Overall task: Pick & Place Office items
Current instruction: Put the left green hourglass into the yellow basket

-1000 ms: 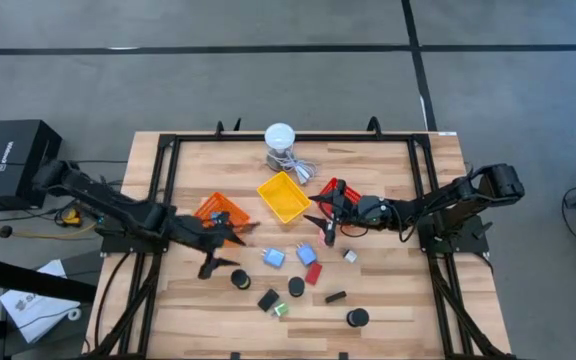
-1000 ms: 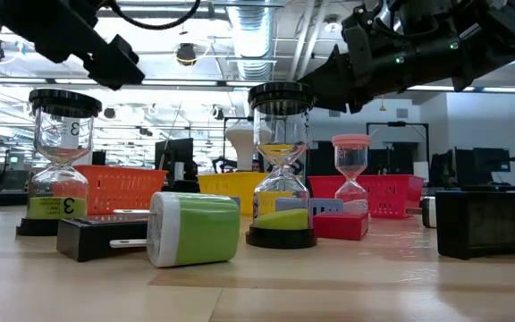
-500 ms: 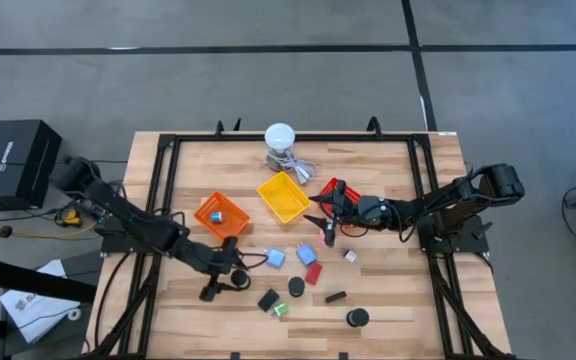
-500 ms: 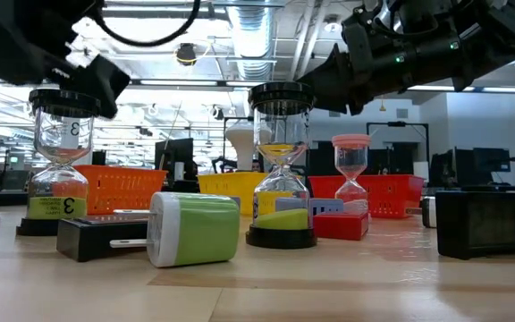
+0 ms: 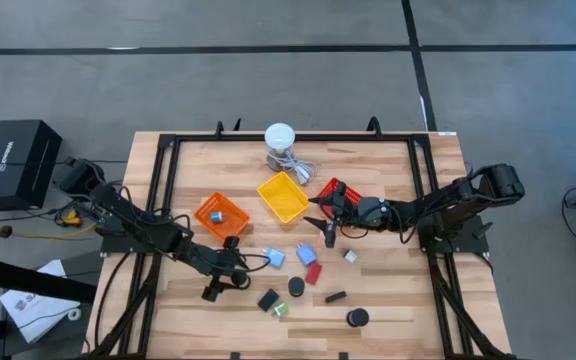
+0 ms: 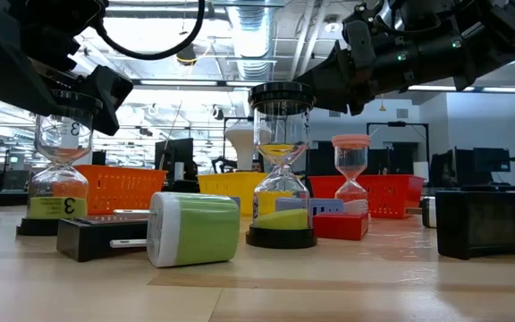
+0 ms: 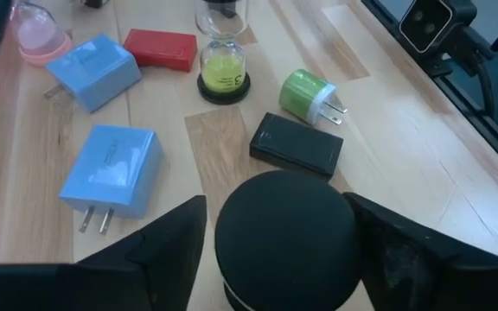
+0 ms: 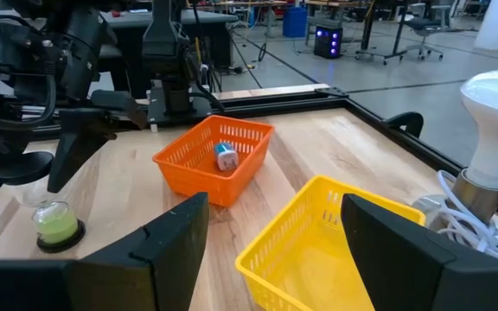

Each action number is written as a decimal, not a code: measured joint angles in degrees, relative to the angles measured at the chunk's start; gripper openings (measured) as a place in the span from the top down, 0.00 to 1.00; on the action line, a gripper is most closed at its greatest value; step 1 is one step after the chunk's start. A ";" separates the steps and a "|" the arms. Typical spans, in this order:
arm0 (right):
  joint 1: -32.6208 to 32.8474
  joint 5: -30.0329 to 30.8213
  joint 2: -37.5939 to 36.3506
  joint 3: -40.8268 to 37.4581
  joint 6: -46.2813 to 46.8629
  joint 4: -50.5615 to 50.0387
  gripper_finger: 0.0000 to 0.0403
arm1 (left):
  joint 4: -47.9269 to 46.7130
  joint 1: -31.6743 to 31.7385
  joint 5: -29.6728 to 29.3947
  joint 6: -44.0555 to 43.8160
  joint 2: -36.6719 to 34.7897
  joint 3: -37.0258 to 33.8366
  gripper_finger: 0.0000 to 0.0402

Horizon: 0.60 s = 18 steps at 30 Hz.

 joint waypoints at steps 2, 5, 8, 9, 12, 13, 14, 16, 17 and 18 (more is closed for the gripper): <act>0.00 -0.01 0.00 0.02 -0.01 0.00 0.37 | -0.04 0.00 0.02 0.00 0.00 0.00 0.41; 0.02 -0.01 0.00 0.02 0.00 0.00 0.37 | -0.06 0.02 0.02 -0.01 0.00 0.00 0.47; 0.00 0.01 0.00 0.02 0.00 -0.02 0.37 | -0.04 0.04 -0.09 -0.02 0.00 0.00 0.49; 0.00 -0.01 0.00 0.02 0.00 0.00 0.37 | -0.04 0.07 -0.69 -0.02 0.00 0.00 0.49; 0.01 0.00 0.00 0.02 -0.01 0.00 0.37 | -0.19 0.55 -3.34 0.12 -0.25 0.00 0.46; 0.00 0.01 0.00 0.02 0.00 -0.02 0.37 | -0.21 0.92 -3.70 0.32 -0.44 0.00 0.45; -0.02 0.01 0.00 0.02 -0.02 0.00 0.37 | 0.04 1.47 -3.89 0.58 -0.46 0.10 0.45; -0.02 0.01 0.00 0.02 -0.01 -0.01 0.37 | -0.21 2.89 -3.99 1.69 -0.53 0.42 0.46; -0.02 0.01 0.00 0.02 -0.01 -0.02 0.37 | -0.30 3.72 -3.99 2.04 -0.77 0.67 0.47; -0.02 0.03 0.00 0.02 -0.01 -0.02 0.37 | -0.30 4.72 -3.99 2.45 -1.07 1.03 0.49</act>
